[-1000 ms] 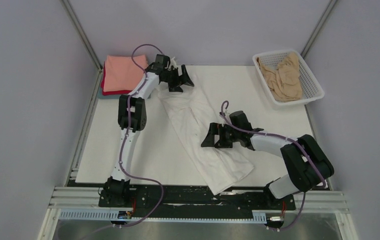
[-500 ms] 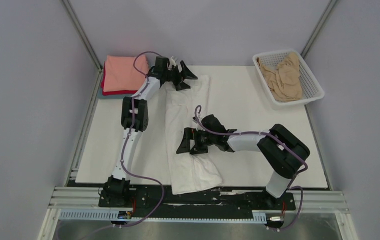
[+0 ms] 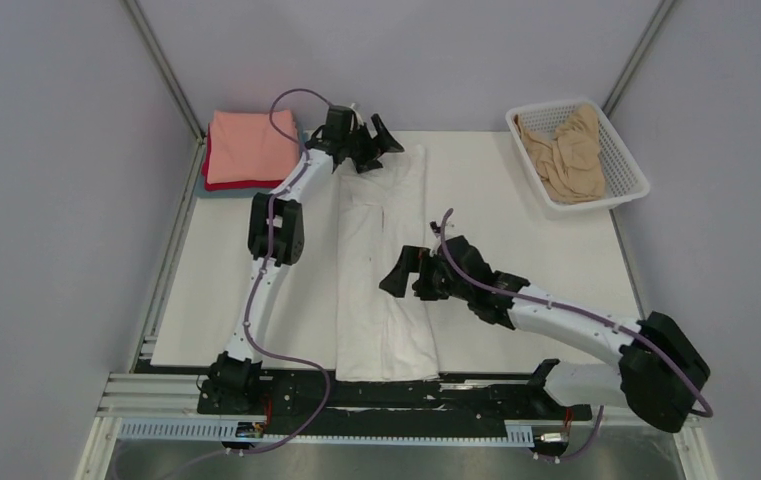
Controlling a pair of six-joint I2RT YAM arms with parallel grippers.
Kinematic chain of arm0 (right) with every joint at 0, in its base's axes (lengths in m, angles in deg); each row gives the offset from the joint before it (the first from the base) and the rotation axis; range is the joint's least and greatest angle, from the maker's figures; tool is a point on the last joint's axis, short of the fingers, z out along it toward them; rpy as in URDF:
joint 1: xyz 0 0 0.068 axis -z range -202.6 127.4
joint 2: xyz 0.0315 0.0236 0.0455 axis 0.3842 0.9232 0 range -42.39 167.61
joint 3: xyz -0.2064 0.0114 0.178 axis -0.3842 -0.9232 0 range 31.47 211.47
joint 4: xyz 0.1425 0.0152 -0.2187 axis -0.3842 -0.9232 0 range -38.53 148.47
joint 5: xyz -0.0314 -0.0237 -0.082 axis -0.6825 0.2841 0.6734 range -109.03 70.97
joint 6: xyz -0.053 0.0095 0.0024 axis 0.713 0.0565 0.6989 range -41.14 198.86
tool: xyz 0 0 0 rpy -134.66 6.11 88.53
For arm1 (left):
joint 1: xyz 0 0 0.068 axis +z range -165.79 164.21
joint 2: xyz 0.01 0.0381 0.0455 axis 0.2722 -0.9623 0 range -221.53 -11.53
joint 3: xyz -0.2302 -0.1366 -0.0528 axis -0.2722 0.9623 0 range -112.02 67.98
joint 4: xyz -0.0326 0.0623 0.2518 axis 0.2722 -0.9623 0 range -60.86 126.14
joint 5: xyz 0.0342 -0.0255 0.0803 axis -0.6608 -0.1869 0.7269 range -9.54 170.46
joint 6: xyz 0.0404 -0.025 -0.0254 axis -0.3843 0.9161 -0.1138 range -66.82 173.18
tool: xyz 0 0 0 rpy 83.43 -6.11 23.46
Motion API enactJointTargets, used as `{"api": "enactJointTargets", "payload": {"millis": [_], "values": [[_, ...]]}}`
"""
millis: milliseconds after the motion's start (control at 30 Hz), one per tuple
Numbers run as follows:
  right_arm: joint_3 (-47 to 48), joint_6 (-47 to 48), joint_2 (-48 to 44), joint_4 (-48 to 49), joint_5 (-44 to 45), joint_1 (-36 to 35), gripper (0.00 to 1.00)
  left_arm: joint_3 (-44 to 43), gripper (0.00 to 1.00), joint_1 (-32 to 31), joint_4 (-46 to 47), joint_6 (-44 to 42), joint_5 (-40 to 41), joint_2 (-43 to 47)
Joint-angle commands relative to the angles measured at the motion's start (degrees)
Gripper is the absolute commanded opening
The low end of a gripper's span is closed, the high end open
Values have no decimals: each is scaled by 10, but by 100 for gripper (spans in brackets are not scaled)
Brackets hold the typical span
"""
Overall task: Fold and stack the t-shirts
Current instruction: Rotate the tshirt 90 degrees, then grab the bottom of the folded rectangular tshirt with both arms
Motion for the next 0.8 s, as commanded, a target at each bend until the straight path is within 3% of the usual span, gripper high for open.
{"api": "enactJointTargets", "payload": {"millis": [0,100,200,267,333,367,400,467,600,767], "values": [[-23,29,-104,-54,49,3,100,-11,100,7,-28,-57,42,115],[-49,23,-147,-93,61,14,100,27,100,1,-67,-88,24,203],[-66,43,-174,-125,-16,22,100,111,100,-17,-115,-141,46,302],[-74,61,-186,-145,-55,22,100,220,100,-30,-147,-159,83,394],[-82,79,-190,-161,-94,22,100,376,100,-51,-120,-164,121,504],[-86,84,-188,-171,-114,22,100,499,100,-70,-104,-159,140,585],[-90,87,-186,-180,-137,23,100,554,100,-81,-75,-143,167,664],[-97,92,-176,-203,-178,21,100,758,100,-119,-53,-108,207,769],[-113,85,-168,-250,-203,13,96,943,100,-208,-83,-33,283,934],[-140,64,-189,-249,-221,12,84,1065,100,-298,-163,58,280,1070]]}}
